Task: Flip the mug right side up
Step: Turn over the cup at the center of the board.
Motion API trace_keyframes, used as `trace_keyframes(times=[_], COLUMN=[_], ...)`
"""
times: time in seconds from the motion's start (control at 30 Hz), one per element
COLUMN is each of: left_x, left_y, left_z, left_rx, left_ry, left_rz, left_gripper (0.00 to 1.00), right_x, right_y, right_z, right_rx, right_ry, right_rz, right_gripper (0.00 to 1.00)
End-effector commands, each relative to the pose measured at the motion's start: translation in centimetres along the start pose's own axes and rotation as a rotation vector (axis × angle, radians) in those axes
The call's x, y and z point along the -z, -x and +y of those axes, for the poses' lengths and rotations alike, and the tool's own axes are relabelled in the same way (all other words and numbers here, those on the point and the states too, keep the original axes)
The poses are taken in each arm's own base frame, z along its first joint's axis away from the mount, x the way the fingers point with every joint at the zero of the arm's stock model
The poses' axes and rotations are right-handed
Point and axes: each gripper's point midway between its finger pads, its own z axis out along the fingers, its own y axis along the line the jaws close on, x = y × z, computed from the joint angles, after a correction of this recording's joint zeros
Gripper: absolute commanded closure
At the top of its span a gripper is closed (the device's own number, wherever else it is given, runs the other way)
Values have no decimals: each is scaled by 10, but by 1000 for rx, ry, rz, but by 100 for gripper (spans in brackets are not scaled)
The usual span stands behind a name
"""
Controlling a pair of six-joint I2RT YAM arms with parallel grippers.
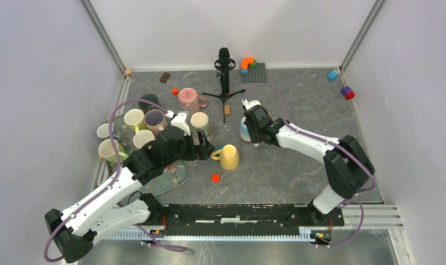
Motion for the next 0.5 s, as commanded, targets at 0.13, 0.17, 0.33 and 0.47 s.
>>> trace_keyframes(times=[0.13, 0.17, 0.33, 0.47], left_x=[3, 4, 10, 12], left_y=[15, 16, 26, 32], left_z=[-29, -33, -51, -67], left_rx=[88, 95, 124, 131], left_ry=[-131, -147, -235, -318], left_rz=[-52, -55, -83, -93], left_gripper=[0, 0, 0, 0], right_x=[68, 75, 116, 147], right_y=[85, 90, 114, 132], right_z=[7, 9, 22, 38], right_rx=[-67, -75, -113, -142], right_ry=[111, 129, 253, 389], right_rz=[-309, -329, -439, -515], right_gripper=[100, 100, 100, 100])
